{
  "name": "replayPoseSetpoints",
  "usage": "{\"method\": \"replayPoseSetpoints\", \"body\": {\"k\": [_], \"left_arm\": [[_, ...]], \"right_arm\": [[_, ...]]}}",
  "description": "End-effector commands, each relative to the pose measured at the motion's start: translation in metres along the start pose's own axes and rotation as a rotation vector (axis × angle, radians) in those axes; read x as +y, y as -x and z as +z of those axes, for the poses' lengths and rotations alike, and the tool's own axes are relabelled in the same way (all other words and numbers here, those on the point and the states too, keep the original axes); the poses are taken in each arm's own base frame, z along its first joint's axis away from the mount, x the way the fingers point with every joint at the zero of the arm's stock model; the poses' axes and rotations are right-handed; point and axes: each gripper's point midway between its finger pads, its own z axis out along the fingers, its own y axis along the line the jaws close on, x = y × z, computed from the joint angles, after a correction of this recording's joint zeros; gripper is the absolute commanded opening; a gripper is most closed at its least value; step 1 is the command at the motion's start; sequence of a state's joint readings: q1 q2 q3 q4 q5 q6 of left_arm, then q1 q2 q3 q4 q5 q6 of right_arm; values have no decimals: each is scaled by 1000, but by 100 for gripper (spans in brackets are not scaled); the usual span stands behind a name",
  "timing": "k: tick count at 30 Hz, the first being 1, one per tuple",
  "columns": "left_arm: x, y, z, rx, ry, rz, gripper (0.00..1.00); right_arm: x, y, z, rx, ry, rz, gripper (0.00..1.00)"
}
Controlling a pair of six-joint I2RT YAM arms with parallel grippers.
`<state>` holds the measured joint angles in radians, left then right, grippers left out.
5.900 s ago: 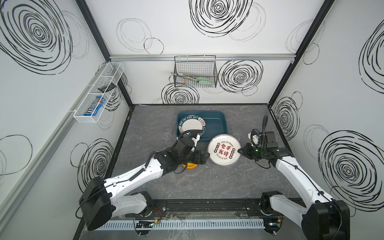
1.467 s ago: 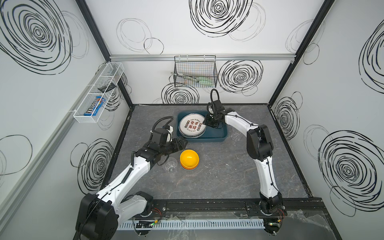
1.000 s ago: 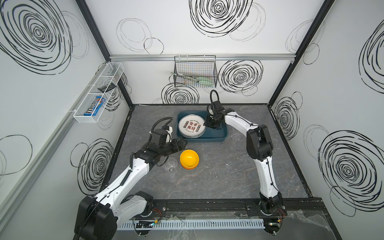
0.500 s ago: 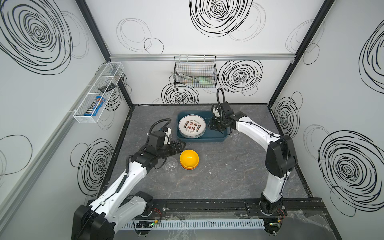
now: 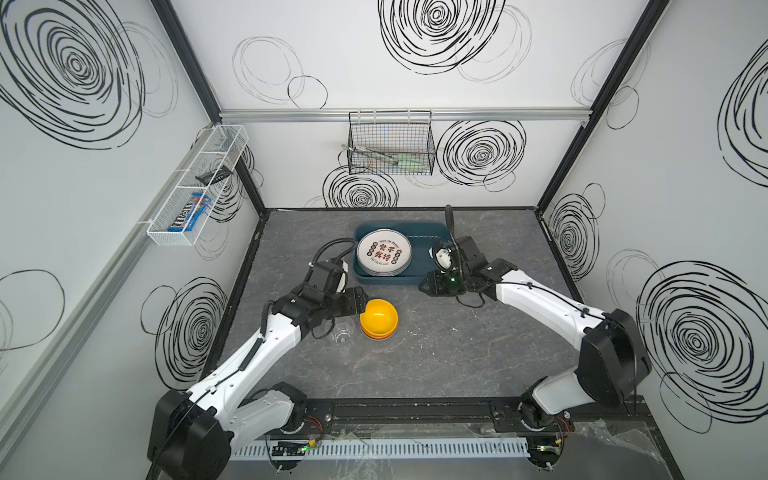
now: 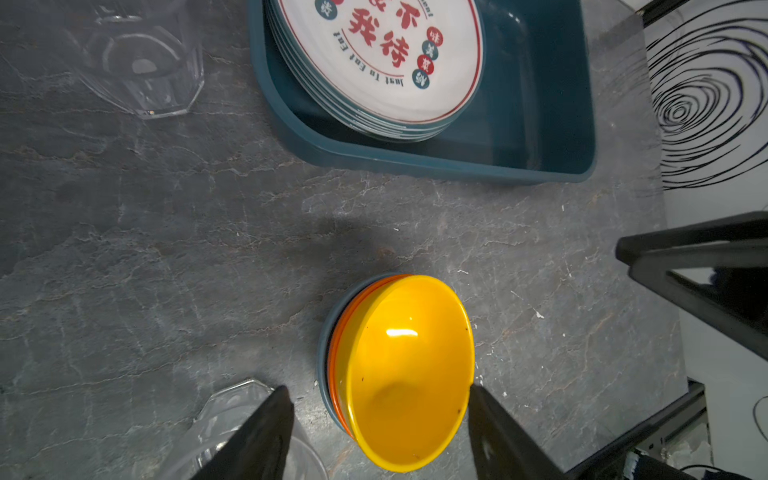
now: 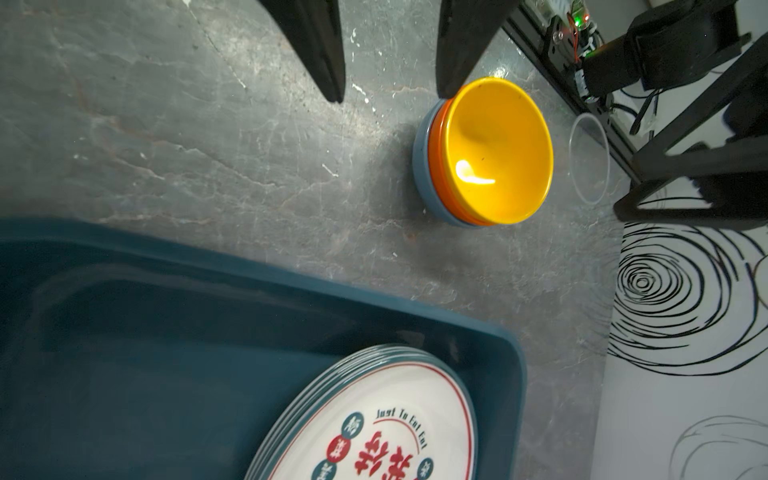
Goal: Place the mixed dishes into the plastic bin
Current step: 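Release the plate and move both grippers toward the yellow bowl stack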
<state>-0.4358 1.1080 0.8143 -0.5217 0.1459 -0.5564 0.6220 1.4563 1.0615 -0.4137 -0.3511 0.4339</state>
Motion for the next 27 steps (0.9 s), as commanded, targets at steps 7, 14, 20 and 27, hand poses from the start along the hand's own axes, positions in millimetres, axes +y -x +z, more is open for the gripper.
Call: {"method": "replayPoseSetpoints", "body": {"k": [7,14,20,27], "left_arm": [[-3,8,12,1,120,105,64],[-3,-1,29,41,205,177,56],[2,-9,40,74,259,204,50],[8,-18,49,101,294,227,37]], "right_arm": [[49,-36,-28,-53,228,-217,49],[55,-47,-35,-69,263,-253,47],[47,-52,-29,-59,244,-245,47],[45,-53,-25,-63,244,-238,47]]}}
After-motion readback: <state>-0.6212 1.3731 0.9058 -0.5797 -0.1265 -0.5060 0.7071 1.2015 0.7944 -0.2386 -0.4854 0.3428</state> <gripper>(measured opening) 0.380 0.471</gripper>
